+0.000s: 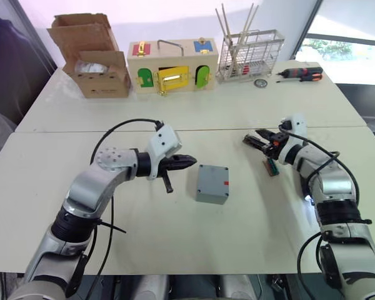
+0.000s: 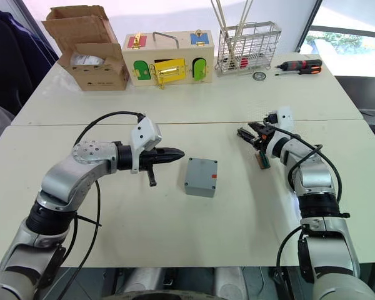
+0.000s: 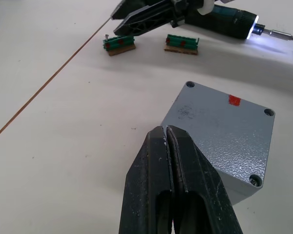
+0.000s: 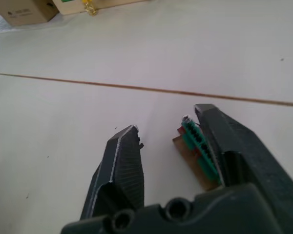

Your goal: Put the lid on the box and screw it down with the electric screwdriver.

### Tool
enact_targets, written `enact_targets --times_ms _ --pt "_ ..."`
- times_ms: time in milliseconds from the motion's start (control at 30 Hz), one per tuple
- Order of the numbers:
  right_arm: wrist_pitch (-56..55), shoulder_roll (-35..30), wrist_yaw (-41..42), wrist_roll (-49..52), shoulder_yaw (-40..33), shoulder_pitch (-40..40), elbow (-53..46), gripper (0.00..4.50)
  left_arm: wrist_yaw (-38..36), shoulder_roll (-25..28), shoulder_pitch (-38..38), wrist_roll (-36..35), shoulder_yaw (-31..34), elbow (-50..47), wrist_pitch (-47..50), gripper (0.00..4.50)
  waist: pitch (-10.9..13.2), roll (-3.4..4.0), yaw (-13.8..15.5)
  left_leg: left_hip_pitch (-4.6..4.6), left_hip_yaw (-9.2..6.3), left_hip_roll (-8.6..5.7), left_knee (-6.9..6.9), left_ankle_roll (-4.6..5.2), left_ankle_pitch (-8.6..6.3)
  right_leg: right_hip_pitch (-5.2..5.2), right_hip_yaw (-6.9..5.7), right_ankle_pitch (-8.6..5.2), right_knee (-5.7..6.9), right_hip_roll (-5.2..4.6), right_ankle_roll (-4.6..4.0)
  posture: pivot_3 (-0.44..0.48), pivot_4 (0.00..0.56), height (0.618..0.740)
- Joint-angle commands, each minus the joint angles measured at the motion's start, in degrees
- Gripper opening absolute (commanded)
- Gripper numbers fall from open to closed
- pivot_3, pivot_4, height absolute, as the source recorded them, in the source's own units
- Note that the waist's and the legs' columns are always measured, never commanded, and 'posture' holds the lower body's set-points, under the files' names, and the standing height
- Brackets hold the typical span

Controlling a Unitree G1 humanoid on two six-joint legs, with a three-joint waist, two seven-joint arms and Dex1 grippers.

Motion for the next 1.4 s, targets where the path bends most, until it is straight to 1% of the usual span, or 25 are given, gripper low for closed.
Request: enact_targets --times_ms 33,267,633,700,733,800,833,1100,1267,1400 --pt "-3.3 0.9 0.6 -1.2 0.1 -2.6 3.1 2.17 0.9 0.3 0.4 -0.4 0.1 -2.4 0.0 0.0 0.0 0.0 -0.4 0.0 -0.01 0.0 -0.01 0.0 0.0 0.0 0.0 0.0 0.01 0.0 0.0 0.0 0.15 0.73" --pt "-5.8 1.9 1.2 -2.6 0.2 -5.2 8.8 2.17 1.9 0.6 0.6 -0.3 -0.1 -2.4 -0.4 0.0 0.0 0.0 -0.5 0.0 -0.02 -0.01 -0.05 0.0 0.0 -0.02 0.0 0.0 0.05 0.0 0.0 0.0 0.15 0.73" --pt "-7.9 3.2 1.1 -4.1 0.3 -7.6 14.2 2.17 1.8 0.9 0.9 -1.5 0.1 -3.7 0.4 0.0 0.0 0.0 -0.6 0.0 -0.02 -0.01 -0.05 -0.01 0.0 -0.02 0.01 0.0 0.11 0.0 0.0 0.0 0.15 0.73" --pt "-8.2 3.5 1.0 -4.2 0.1 -8.0 14.8 1.68 2.1 0.7 1.0 -1.9 0.4 -3.9 0.6 0.0 0.0 0.0 -0.6 0.0 -0.03 -0.01 -0.05 -0.01 0.0 -0.03 0.01 0.0 0.12 0.0 0.0 0.0 0.15 0.73" --pt "-8.4 3.6 1.0 -4.2 0.1 -8.2 15.1 1.34 2.3 0.6 1.0 -2.0 0.5 -3.9 0.7 0.0 0.0 0.0 -0.6 0.0 -0.03 -0.01 -0.05 -0.01 0.0 -0.03 0.01 0.0 0.13 0.0 0.0 0.0 0.15 0.73" --pt "-9.0 3.8 1.1 -4.2 -0.1 -8.5 15.7 0.34 2.6 0.6 1.1 -2.1 0.5 -4.0 0.8 0.0 0.0 0.0 -0.6 0.0 -0.02 -0.01 -0.05 -0.01 0.0 -0.03 0.01 0.0 0.12 0.0 0.0 0.0 0.15 0.73" --pt "-9.1 3.8 1.1 -4.2 -0.2 -8.7 16.0 0.07 2.6 0.7 1.3 -2.2 0.5 -4.0 0.8 0.0 0.0 0.0 -0.6 0.0 -0.03 -0.01 -0.04 -0.01 0.0 -0.02 0.01 0.0 0.13 0.0 0.0 0.0 0.15 0.73" --pt "-8.9 4.0 1.1 -3.9 -0.5 -8.9 15.9 0.07 3.3 0.8 1.8 -2.3 0.4 -4.0 0.6 0.0 0.0 0.0 -0.6 0.0 -0.03 -0.01 -0.04 -0.01 0.0 -0.03 0.01 0.0 0.14 0.0 0.0 0.0 0.15 0.73" --pt "-7.8 3.8 0.9 -2.5 -1.8 -8.7 13.4 0.07 3.5 1.1 2.0 -2.5 0.6 -3.8 0.5 0.0 0.0 0.0 -0.6 0.0 -0.03 -0.01 -0.04 -0.01 0.0 -0.03 0.01 0.0 0.19 0.0 0.0 0.0 0.15 0.73" --pt "-5.9 3.2 0.8 -1.3 -2.8 -8.2 9.1 0.07 3.6 1.3 2.0 -3.0 1.1 -3.5 0.4 0.0 0.0 0.01 -0.6 0.0 -0.03 -0.01 -0.05 -0.01 0.0 -0.04 0.01 0.0 0.19 0.0 0.0 0.0 0.15 0.73"
